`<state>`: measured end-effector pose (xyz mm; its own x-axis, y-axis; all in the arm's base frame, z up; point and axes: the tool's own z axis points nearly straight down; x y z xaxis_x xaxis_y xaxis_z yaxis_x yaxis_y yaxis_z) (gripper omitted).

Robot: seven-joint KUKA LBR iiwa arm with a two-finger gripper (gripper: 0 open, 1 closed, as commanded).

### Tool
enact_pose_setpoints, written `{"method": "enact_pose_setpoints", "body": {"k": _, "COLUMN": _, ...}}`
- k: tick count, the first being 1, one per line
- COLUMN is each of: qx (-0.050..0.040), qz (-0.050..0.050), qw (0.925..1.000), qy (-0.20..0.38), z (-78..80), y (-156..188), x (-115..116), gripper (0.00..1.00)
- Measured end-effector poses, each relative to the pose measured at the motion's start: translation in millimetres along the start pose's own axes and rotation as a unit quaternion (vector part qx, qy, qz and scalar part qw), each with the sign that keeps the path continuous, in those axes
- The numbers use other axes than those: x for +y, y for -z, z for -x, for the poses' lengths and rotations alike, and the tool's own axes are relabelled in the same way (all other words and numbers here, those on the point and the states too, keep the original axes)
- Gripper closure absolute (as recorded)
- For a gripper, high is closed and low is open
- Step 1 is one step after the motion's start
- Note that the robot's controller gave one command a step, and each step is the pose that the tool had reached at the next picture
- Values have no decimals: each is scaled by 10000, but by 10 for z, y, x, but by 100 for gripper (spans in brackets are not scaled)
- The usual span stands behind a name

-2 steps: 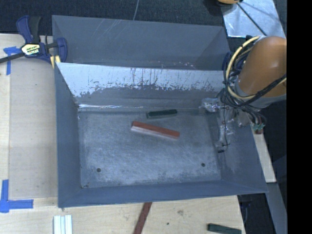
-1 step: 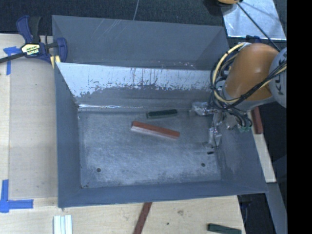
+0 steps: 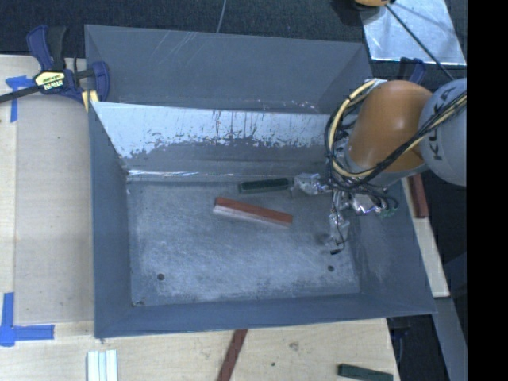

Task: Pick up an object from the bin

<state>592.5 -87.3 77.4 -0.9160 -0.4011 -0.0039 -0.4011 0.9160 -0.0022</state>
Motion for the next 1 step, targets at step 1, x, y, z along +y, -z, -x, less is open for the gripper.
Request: {"method": "enact_pose_setpoints", "body": {"k": 1, "qx": 17, "qz": 7, "qw": 9994, "qy": -352, "z": 340, "y": -58, "x": 296, "gripper": 0}}
